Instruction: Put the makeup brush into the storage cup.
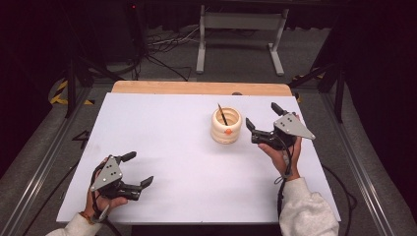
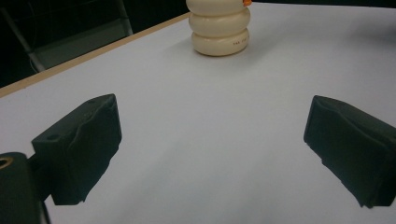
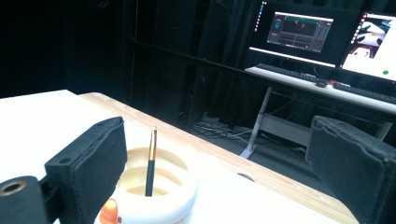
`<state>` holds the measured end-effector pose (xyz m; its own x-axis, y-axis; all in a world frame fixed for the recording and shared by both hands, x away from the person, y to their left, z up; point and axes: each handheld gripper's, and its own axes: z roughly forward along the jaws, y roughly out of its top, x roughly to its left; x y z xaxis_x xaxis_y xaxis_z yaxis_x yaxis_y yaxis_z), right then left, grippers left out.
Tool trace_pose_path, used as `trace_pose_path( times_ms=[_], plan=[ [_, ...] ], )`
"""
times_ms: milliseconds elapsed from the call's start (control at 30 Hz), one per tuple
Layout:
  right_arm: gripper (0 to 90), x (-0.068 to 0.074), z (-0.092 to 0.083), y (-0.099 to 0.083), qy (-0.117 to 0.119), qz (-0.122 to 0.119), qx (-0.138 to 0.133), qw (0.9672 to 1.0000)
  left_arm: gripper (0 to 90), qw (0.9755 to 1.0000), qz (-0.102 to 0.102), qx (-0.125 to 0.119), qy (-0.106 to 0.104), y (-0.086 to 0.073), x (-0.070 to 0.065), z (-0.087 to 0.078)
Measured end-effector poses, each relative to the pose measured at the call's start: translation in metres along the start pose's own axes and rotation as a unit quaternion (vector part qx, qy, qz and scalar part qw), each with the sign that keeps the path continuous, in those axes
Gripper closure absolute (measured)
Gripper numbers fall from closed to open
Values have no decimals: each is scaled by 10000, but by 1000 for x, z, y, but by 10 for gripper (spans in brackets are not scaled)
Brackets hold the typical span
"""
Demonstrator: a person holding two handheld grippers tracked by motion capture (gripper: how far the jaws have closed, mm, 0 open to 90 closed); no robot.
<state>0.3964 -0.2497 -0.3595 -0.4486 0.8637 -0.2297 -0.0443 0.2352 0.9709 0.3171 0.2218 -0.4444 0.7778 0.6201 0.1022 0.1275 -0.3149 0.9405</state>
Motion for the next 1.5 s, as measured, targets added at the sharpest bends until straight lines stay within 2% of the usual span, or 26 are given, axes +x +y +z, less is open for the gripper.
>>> trace_pose_path(
  times_ms=[133,367,800,1300,1500],
  plan=[
    [48,0,-3,-2,116,-14,6,9999,51,10000,-5,3,-15,0,0,0],
    [43,-2,-7,-5,66,-4,23,10000,51,10000,-8,2,-14,0,0,0],
    [44,-2,-18,-10,147,-197,140,9996,51,10000,35,40,-31,0,-1,0],
    [43,-1,-37,-12,116,-325,139,9993,51,10000,34,28,-12,1,-1,0],
    [44,0,-43,-14,102,-445,161,9988,51,10000,37,26,-6,1,-1,-1]
  ],
)
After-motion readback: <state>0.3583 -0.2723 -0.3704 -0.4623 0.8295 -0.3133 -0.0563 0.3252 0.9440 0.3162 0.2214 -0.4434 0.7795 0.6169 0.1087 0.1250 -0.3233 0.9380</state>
